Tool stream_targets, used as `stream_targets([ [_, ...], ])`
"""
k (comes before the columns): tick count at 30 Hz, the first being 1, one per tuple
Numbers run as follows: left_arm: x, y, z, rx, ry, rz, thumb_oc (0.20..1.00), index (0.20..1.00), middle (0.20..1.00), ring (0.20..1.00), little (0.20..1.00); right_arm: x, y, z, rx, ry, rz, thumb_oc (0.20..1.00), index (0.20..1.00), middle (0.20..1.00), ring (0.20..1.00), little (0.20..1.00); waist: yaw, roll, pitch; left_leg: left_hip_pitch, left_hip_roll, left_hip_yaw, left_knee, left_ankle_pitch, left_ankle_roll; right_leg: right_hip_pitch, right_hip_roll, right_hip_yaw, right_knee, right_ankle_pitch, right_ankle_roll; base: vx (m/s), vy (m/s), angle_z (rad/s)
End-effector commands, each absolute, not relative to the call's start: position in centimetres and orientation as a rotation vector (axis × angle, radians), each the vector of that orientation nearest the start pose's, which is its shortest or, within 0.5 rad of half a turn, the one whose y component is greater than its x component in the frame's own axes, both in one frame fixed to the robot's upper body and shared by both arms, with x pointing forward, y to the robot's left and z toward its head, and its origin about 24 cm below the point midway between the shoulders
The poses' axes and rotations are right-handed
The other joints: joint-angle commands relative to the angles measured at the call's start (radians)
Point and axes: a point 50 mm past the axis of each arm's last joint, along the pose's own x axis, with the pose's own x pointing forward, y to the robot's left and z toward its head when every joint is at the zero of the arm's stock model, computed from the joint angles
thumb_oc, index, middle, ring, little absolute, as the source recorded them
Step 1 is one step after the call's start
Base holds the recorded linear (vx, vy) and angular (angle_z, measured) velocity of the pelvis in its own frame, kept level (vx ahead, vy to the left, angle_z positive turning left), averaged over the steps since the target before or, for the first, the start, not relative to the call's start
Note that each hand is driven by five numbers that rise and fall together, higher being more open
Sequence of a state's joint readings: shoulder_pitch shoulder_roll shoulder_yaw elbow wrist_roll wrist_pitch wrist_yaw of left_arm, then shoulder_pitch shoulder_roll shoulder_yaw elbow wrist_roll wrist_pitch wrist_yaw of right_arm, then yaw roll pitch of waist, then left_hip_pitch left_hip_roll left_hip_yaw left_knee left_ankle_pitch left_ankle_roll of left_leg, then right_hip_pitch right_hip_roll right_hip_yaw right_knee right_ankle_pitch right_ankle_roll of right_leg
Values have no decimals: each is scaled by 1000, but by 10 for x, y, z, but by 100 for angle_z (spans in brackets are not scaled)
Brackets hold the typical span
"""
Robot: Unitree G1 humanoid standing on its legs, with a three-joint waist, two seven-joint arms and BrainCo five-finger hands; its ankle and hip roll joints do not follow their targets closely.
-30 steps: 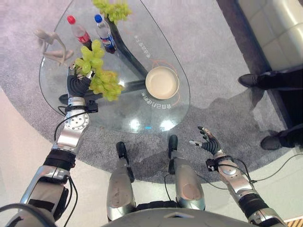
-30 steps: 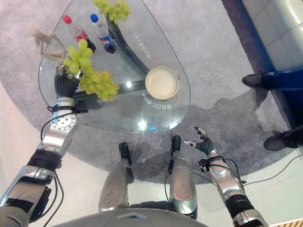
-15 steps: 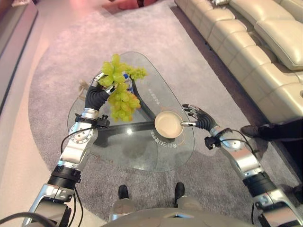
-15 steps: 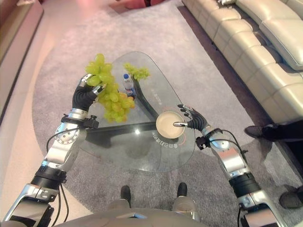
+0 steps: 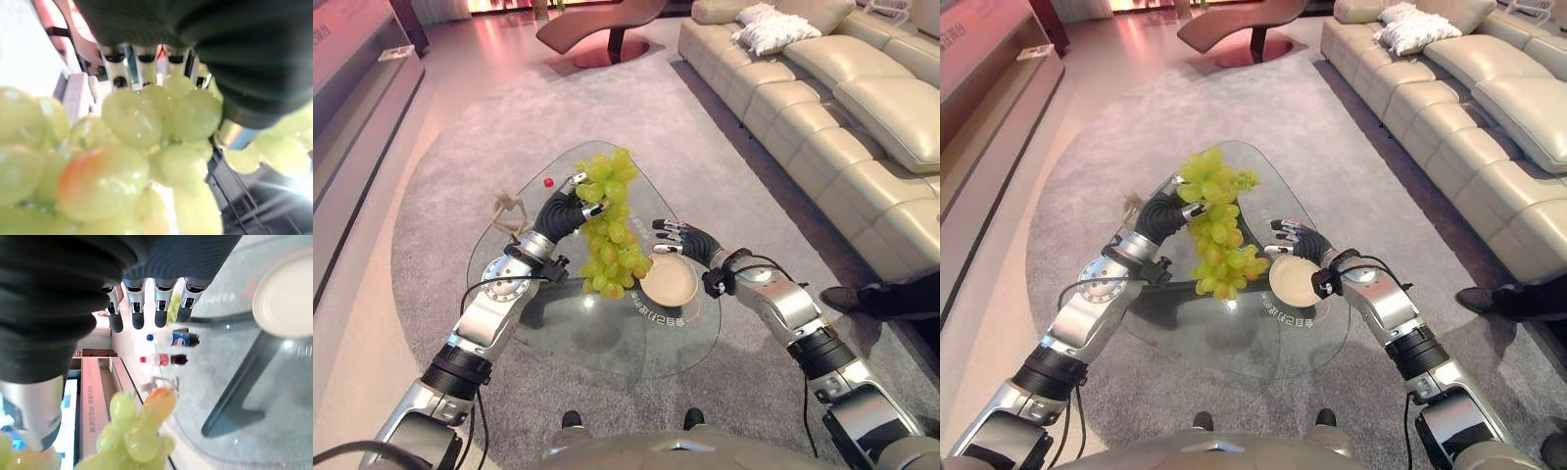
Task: Pick up fruits into the plate
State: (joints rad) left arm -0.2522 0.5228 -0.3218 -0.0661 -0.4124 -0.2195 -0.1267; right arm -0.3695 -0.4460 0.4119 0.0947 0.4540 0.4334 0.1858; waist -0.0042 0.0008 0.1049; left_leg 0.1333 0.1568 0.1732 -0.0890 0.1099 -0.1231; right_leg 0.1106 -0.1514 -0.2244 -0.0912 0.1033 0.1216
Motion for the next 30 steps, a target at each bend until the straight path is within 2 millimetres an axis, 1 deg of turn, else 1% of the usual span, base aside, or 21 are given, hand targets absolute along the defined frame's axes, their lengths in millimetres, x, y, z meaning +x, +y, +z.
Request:
stream_targets([
  [1, 282, 121, 171, 71, -555, -611, 200, 200, 200, 200, 200, 305, -87, 84, -79, 272, 669, 1000, 1000, 1000, 1000, 1000, 16, -21, -23, 3, -9, 35, 48, -117, 15, 31, -40, -66, 65, -90, 17, 0, 0, 0],
  [2, 281, 120, 172, 70, -558, -616, 200, 200, 200, 200, 200, 305, -85, 84, -74, 275, 671, 1000, 1000, 1000, 1000, 1000, 16, -21, -22, 4, -9, 35, 48, -117, 15, 32, -40, -66, 65, -91, 16, 0, 0, 0],
  [4, 280, 111, 178, 57, -588, -643, 200, 200, 200, 200, 200, 305, -73, 85, -42, 301, 689, 1000, 1000, 1000, 1000, 1000, 17, -22, -24, 9, -8, 34, 45, -119, 16, 38, -38, -62, 61, -92, 16, 7, -8, -2],
  [7, 278, 104, 182, 50, -615, -657, 200, 200, 200, 200, 200, 303, -61, 86, -16, 321, 705, 1000, 1000, 1000, 1000, 1000, 16, -22, -28, 16, -6, 36, 41, -119, 16, 43, -37, -59, 58, -92, 16, 18, -9, -11],
  [14, 278, 92, 190, 88, -650, -669, 200, 200, 200, 200, 200, 298, -41, 84, 59, 399, 734, 1000, 1000, 1000, 1000, 1000, 14, -26, -34, 21, -1, 41, 35, -116, 14, 46, -33, -58, 58, -95, 15, 5, -4, -2],
  [20, 280, 88, 196, 90, -664, -681, 200, 200, 200, 200, 200, 299, -32, 91, 58, 396, 727, 1000, 1000, 1000, 1000, 1000, 13, -28, -38, 22, 1, 40, 30, -112, 13, 47, -27, -55, 55, -97, 11, 0, 0, 0],
  [24, 279, 85, 197, 62, -665, -697, 200, 200, 200, 200, 200, 302, -30, 96, 44, 370, 709, 1000, 1000, 1000, 1000, 1000, 12, -29, -40, 21, 4, 42, 29, -110, 11, 48, -26, -52, 52, -96, 11, 0, 0, 0],
  [30, 275, 75, 202, -5, -678, -754, 200, 200, 200, 200, 200, 303, -23, 104, 48, 344, 729, 1000, 1000, 1000, 1000, 1000, 12, -30, -39, 18, 5, 47, 31, -109, 12, 46, -27, -53, 54, -96, 11, -30, 3, 0],
])
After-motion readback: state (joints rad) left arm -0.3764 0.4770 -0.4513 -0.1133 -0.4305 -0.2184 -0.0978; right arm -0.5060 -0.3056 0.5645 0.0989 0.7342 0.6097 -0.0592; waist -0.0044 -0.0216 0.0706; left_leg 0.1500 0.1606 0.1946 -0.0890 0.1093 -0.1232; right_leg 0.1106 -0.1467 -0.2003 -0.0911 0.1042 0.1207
